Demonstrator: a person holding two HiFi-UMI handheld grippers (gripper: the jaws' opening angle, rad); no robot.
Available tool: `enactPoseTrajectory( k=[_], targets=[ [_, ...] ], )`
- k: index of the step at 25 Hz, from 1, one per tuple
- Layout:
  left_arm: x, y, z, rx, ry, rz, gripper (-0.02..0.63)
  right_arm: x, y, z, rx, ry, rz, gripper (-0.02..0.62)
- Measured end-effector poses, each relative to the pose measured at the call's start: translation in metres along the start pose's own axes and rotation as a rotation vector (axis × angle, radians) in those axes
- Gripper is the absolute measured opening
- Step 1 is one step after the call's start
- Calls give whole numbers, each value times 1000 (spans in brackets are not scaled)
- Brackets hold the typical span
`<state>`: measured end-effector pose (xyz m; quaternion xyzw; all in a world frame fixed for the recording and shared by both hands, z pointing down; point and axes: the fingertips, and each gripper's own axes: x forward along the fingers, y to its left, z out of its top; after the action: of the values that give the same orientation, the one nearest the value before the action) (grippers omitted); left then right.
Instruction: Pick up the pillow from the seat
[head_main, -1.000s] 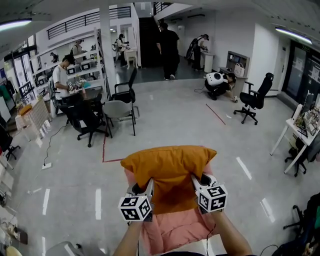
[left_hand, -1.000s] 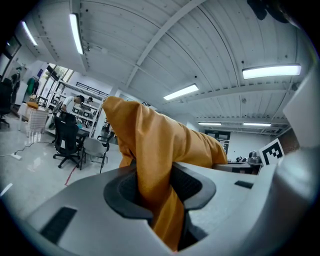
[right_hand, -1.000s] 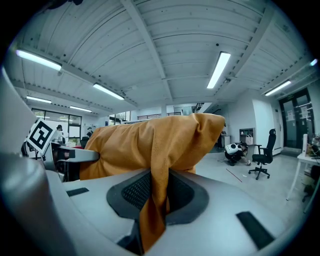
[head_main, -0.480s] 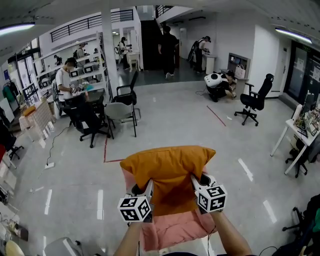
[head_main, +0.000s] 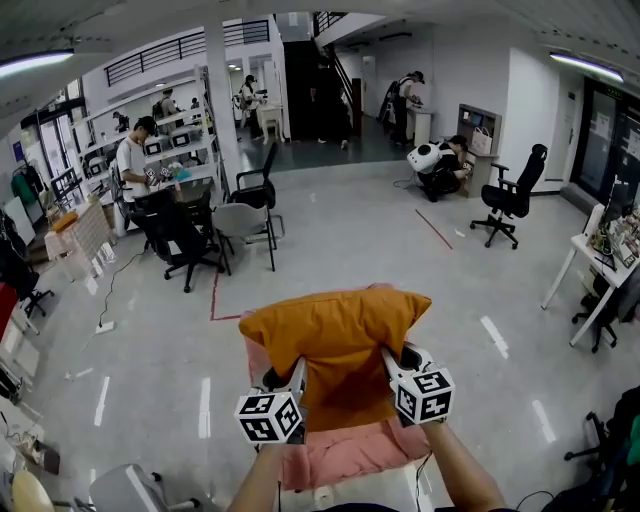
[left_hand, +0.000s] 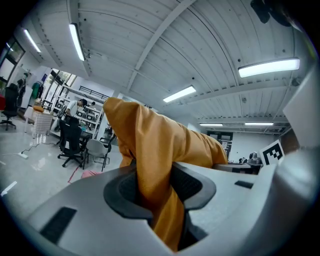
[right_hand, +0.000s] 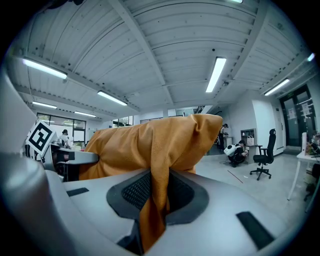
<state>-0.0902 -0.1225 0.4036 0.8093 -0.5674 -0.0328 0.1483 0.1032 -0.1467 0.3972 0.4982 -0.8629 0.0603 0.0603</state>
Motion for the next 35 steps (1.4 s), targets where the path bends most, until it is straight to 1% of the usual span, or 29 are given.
enactPoseTrajectory(
  k=[9, 15, 19, 24, 35],
  targets=[
    [-30, -28, -10, 3, -8, 14, 142, -40, 3, -6, 3, -13, 16, 80],
    [-58, -43, -17, -1, -13, 19, 143, -68, 14, -9, 0, -21, 25, 80],
    [-71, -52, -16, -1, -18, 21, 143, -83, 18, -6, 8, -31, 22, 80],
    [-83, -66, -25, -3, -19, 21, 144, -102, 17, -12, 13, -41, 21, 80],
    [-103, -80, -23, 10, -33, 38, 146, -124, 24, -10, 20, -70, 37, 80]
  ],
)
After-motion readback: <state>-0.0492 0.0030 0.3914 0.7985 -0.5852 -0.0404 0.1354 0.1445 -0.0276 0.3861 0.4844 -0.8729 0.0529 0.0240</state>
